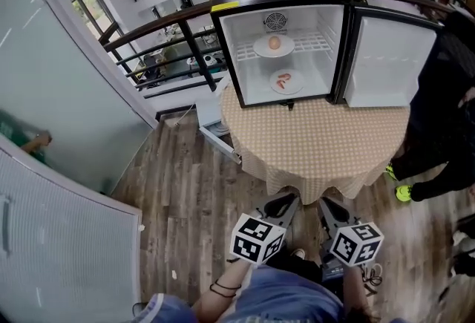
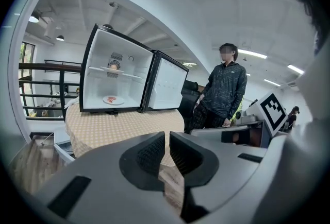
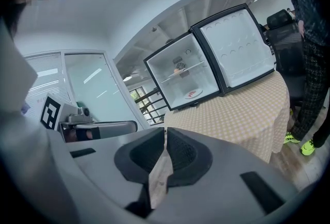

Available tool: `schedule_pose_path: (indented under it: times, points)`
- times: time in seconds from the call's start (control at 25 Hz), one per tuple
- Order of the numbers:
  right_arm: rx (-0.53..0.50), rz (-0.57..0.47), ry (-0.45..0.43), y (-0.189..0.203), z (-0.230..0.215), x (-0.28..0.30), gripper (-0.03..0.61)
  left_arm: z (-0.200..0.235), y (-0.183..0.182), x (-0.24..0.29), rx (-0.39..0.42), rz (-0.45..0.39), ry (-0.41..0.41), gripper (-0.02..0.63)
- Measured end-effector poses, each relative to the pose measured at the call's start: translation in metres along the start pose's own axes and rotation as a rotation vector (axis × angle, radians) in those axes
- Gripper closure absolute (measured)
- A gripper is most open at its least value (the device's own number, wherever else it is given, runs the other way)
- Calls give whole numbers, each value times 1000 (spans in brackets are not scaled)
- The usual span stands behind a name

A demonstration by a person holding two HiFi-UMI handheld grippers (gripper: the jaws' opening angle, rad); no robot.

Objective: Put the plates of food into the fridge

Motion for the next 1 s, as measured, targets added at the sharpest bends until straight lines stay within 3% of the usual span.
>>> schedule_pose_path:
  times: [0.64, 1.0]
  points:
    - [-41, 32, -52, 19, 55, 18, 551, 7, 15, -54, 46, -10, -16, 577]
    - [-52, 20, -61, 36, 126, 18, 551, 28, 26, -123, 47, -51, -15, 577]
Point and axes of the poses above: the fingertips, and each gripper's own axes: x forward along the fingers, z to its left, y out of its underside, the point moved 4 cm from there along -x, backward along the fingers, and after that the axes turned 9 degrees about -x, right-handed, at the moved point
